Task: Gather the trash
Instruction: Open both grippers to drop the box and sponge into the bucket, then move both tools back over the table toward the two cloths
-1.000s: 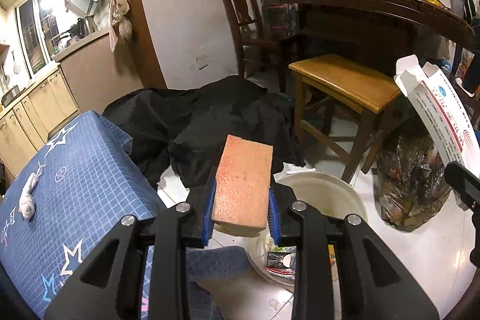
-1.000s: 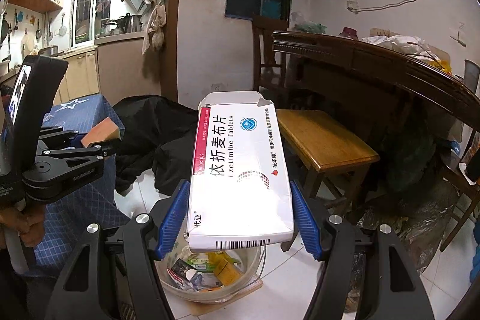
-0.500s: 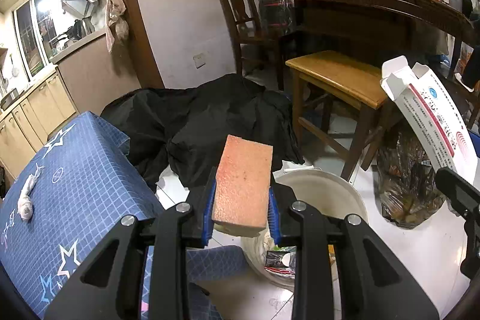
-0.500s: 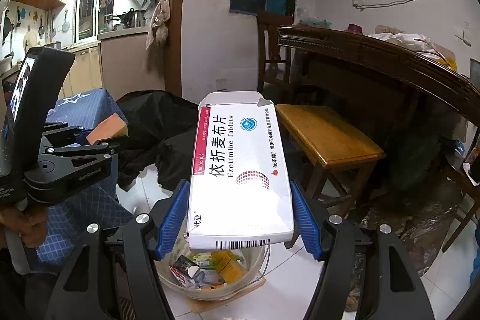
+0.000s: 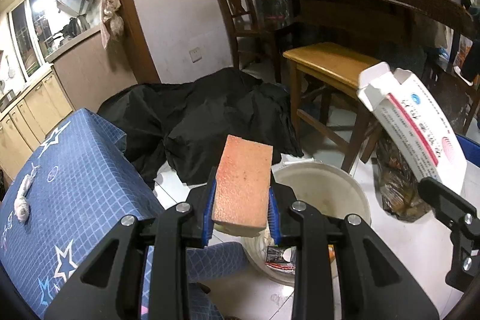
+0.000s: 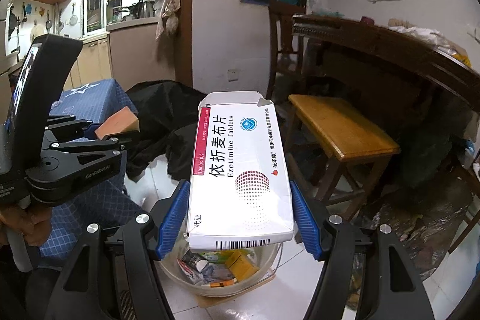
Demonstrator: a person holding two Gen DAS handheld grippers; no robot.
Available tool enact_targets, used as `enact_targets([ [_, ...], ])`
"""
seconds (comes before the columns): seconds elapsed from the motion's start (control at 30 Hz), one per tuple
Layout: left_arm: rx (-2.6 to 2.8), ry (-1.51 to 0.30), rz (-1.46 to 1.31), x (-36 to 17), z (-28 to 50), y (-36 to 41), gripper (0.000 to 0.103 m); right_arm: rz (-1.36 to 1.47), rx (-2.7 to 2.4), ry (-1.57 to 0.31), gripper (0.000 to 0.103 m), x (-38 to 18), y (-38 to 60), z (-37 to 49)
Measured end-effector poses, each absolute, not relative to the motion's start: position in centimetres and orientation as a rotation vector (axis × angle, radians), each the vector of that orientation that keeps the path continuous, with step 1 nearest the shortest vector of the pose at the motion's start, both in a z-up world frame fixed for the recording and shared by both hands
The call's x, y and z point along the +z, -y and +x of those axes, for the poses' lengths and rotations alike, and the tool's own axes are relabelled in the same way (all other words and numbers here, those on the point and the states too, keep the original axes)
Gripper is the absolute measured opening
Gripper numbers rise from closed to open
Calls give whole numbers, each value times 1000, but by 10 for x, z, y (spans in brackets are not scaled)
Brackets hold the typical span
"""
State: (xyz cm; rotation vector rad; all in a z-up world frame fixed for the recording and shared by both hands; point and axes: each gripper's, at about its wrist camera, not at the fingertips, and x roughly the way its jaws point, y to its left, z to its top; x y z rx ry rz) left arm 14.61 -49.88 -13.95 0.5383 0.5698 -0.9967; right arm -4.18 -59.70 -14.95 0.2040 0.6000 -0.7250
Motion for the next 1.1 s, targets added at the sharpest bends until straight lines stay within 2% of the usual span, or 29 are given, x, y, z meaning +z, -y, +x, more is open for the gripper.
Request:
enact_targets([
  [0.2,-1041,-646,590,-164,161,507,27,242,-689,-637,67,-168,613,-32],
  [0.5,-1077,-658,640,-176,163,524,27,293,-626,-674,69,-187,634,-22],
  [0.57,-1094,-667,649,-179,164,531,39,290,-620,-690,76,-192,640,-17],
  [0.6,-1090,-659,647,-180,164,534,53,290,-624,-693,78,-193,643,-16],
  [0.63,-1087,-655,646,-180,165,537,60,300,-624,-695,78,-196,647,-15],
  [1.1,-1090,-649,659,-184,160,534,60,339,-648,-699,78,-210,648,-30],
])
